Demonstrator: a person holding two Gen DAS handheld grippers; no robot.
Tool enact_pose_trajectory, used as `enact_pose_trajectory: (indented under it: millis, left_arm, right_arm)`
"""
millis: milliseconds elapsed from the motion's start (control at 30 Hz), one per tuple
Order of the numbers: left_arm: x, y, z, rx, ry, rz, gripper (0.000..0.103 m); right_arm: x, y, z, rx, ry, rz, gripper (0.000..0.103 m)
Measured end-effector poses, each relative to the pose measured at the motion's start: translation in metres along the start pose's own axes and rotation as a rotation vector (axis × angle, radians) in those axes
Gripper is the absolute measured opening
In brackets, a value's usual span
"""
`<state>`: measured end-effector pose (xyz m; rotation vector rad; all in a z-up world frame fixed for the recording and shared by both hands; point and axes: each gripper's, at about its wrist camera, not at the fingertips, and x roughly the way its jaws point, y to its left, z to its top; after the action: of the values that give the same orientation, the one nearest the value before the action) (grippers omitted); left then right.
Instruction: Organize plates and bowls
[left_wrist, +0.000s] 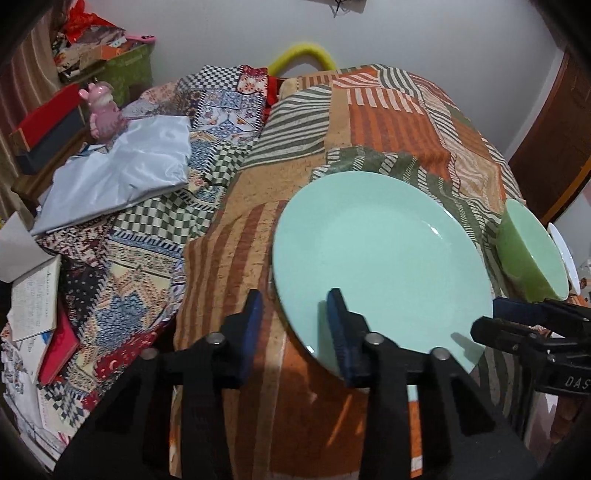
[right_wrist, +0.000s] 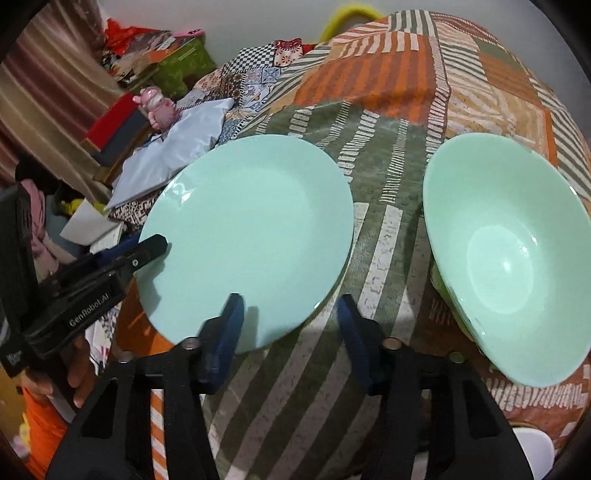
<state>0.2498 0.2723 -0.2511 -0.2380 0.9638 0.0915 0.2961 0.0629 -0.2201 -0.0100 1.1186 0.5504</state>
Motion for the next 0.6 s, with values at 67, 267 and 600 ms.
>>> enact_pose_trajectory:
  millis: [67,267,600]
  left_arm:
    - [0.002,-0.001,0.001,0.000,-0.005,-0.008,0.026]
    - [-0.004,-0.002,-0.002,0.001,-0.009,-0.020,0.026]
    - [-0.042,-0.009,-0.043,0.004,0.001,0.010,0.026]
  right_arm:
    - [0.002,0.000,0.003,-0.006,0.009,-0.002,0.033]
    - [-0.002,0.003,-0.001,-0.057,0.020,-0.009,0.028]
    - [-0.015,0.011,-0.023,-0.141,0.066,0.038,0.028]
